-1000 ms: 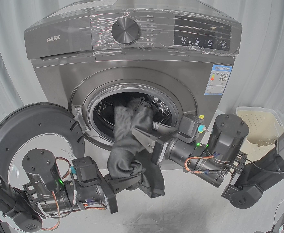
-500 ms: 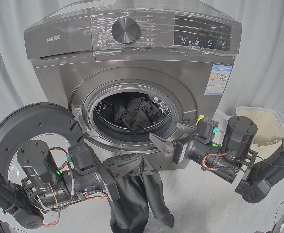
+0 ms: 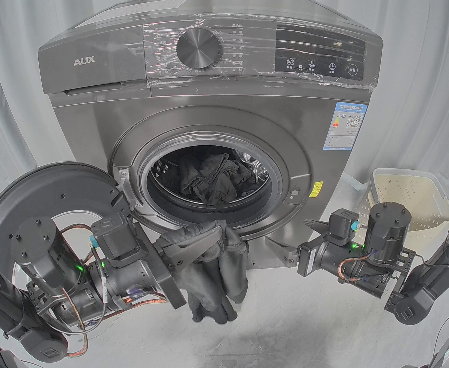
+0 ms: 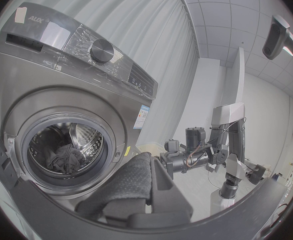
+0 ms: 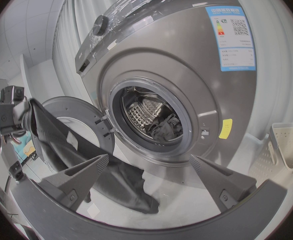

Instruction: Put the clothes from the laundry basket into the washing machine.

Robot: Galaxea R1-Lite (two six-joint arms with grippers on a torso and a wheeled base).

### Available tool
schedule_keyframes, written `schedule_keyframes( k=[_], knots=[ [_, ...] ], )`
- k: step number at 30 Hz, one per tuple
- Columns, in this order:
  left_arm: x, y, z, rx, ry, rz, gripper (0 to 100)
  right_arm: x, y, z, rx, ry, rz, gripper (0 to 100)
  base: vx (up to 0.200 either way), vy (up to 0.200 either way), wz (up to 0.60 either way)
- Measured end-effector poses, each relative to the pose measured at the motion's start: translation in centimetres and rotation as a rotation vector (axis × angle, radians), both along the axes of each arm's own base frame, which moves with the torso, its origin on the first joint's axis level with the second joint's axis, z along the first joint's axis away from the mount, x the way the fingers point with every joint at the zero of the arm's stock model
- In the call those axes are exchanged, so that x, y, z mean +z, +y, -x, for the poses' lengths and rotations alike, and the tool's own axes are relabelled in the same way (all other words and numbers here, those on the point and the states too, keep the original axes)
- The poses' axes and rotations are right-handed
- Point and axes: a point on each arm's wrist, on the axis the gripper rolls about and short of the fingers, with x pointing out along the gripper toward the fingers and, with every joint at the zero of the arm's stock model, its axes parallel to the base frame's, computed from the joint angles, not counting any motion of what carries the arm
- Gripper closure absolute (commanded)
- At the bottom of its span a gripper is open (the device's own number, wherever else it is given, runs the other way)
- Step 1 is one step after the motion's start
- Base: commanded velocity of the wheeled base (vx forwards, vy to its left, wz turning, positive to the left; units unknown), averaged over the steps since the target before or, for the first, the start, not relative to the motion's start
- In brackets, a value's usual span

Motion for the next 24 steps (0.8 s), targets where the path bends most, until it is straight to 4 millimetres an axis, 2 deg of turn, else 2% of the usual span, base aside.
schedule_keyframes(
  k=[10, 17, 24],
  knots=[
    [0.1, 0.0, -0.2, 0.007, -0.005, 0.005, 100, -2.3, -1.2, 0.9, 0.015, 0.073, 0.080, 0, 0.000, 0.000, 0.00],
    [0.0, 0.2, -0.6, 0.023, -0.003, 0.003, 100, -3.7, -0.9, 1.2, 0.084, 0.112, 0.115, 0, 0.000, 0.000, 0.00],
    [0.0, 0.5, -0.9, 0.040, -0.004, 0.003, 100, -4.6, -0.2, 0.6, 0.171, 0.069, 0.069, 0, 0.000, 0.000, 0.00]
  ],
)
